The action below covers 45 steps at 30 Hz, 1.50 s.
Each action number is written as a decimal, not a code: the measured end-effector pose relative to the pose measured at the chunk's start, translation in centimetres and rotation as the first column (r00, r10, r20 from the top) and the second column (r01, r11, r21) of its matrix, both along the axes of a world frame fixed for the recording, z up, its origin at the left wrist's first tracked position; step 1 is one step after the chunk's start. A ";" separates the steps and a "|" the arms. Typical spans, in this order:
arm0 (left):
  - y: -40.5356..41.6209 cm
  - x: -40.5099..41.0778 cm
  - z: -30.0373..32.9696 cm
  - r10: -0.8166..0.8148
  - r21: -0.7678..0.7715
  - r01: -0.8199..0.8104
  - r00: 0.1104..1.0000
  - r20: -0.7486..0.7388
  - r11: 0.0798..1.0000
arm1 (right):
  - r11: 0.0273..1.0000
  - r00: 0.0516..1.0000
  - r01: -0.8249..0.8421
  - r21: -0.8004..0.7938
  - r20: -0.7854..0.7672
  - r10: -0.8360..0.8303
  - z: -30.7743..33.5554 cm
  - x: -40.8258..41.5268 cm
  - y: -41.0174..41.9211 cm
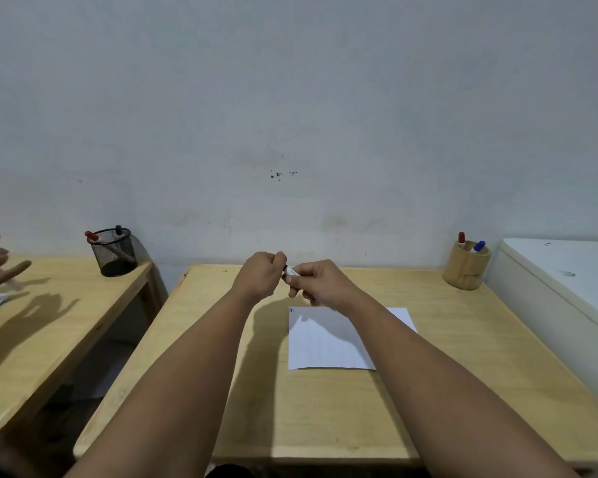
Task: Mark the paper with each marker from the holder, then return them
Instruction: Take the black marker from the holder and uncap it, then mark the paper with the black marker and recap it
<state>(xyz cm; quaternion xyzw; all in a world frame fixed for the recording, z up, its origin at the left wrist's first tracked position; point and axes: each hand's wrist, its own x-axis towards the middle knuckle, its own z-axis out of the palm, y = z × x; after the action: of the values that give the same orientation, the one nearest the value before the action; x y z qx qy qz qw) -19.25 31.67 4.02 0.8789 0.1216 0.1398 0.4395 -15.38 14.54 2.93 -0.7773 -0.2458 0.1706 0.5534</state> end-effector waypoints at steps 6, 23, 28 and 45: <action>6.0 0.5 0.1 0.180 0.313 -0.187 0.982 0.051 0.931 | 0.982 0.966 0.187 0.024 -0.187 -0.179 -3.7 1.9 -4.4; 2.2 1.8 -7.8 0.097 0.743 0.080 0.977 -0.192 0.664 | 0.776 0.795 0.448 0.444 -0.594 -0.119 -5.3 4.2 -4.7; 2.2 -0.3 -8.3 0.095 0.582 -0.018 0.990 -0.103 0.813 | 0.810 0.814 0.524 0.263 -0.434 -0.386 -5.2 3.0 -3.2; 2.0 -6.1 -9.9 -0.100 0.569 0.275 0.942 -0.320 0.775 | 0.871 0.883 0.470 0.144 -0.074 -0.464 -7.8 0.3 2.4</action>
<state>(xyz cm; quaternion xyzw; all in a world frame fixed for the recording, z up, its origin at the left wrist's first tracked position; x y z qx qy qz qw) -25.33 33.69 -5.93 0.9912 0.0405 0.0045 0.1260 -15.08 16.93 -4.84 -0.7640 -0.0532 0.0265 0.6425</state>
